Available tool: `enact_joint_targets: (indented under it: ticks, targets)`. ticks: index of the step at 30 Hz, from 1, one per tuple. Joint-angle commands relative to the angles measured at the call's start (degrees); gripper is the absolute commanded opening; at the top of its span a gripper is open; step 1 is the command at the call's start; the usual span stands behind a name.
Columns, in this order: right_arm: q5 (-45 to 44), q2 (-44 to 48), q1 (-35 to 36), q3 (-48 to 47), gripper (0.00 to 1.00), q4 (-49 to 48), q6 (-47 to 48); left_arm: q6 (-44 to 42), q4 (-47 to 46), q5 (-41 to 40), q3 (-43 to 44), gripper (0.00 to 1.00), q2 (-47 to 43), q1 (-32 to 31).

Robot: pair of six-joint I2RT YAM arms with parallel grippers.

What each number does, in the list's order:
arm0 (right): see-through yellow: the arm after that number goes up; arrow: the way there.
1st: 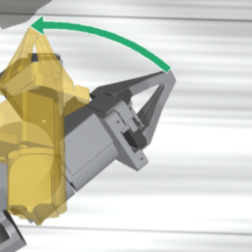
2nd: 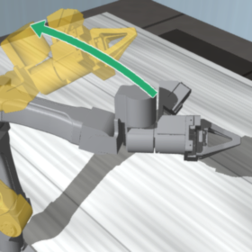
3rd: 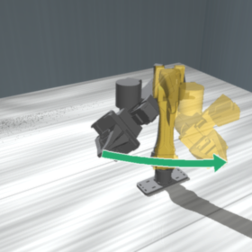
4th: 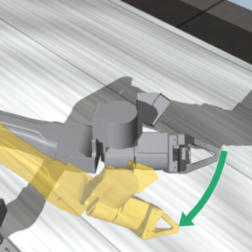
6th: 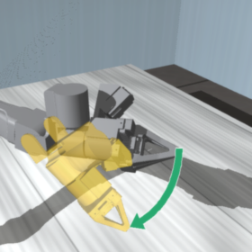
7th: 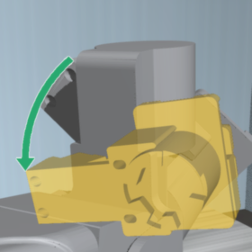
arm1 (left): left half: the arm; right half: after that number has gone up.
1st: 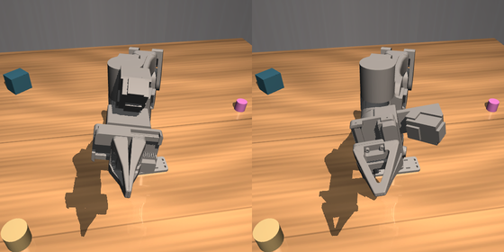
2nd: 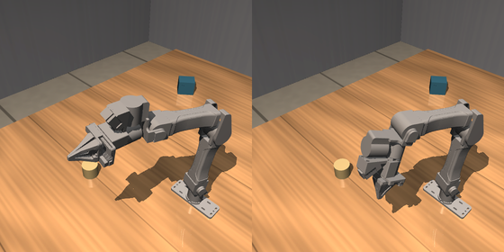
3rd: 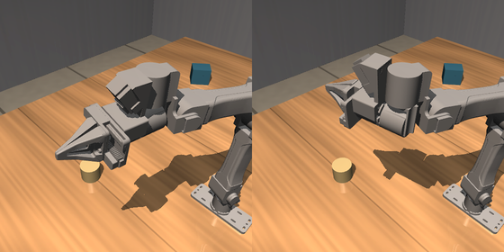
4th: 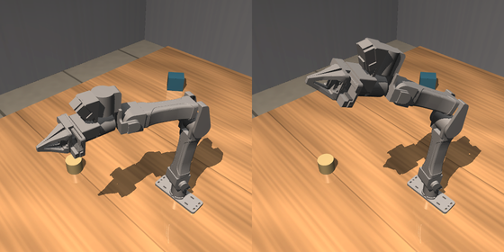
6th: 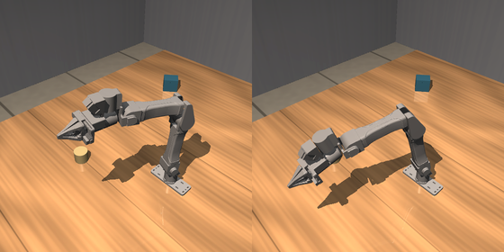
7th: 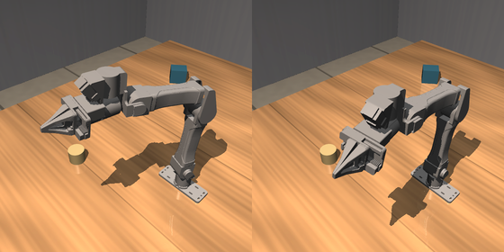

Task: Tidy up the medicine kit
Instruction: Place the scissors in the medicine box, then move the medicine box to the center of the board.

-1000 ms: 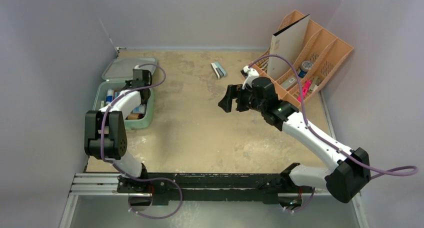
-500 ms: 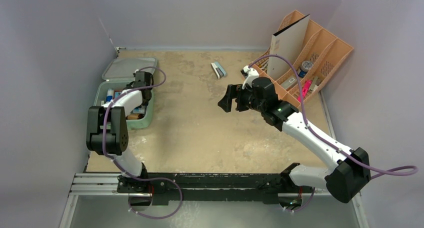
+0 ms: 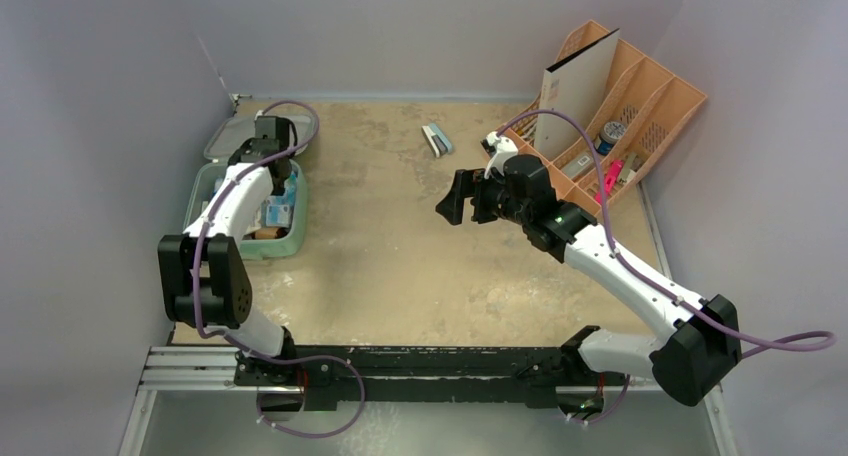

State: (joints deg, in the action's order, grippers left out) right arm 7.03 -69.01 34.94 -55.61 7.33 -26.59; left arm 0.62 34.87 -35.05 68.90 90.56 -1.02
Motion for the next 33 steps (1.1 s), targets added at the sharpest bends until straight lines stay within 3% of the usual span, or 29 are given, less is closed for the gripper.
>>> enact_joint_targets:
  ticks: [1,4,10,24,30,33]
  targets:
    - [-0.3,0.4,0.1,0.2,0.99,-1.3,0.6,4.6,7.2,13.4,4.5,0.39,-2.4,0.3]
    - [-0.5,0.1,0.2,0.2,0.99,-1.4,0.7,6.1,8.7,23.5,5.5,0.39,-2.4,0.2]
    - [-1.1,-0.5,0.1,-0.4,0.99,-1.3,0.8,8.1,7.3,34.6,5.5,0.39,-1.3,0.2]
    - [-2.1,-0.8,0.2,-0.7,0.99,-0.5,0.9,8.9,4.0,35.1,3.0,0.38,4.5,0.3]
    - [-2.0,-1.0,0.1,-0.6,0.99,-0.1,1.0,8.9,3.5,36.2,2.9,0.28,5.3,0.2]
    - [-2.0,-1.1,0.2,-0.8,0.99,0.0,1.1,9.0,3.7,38.3,2.9,0.16,4.8,0.2]
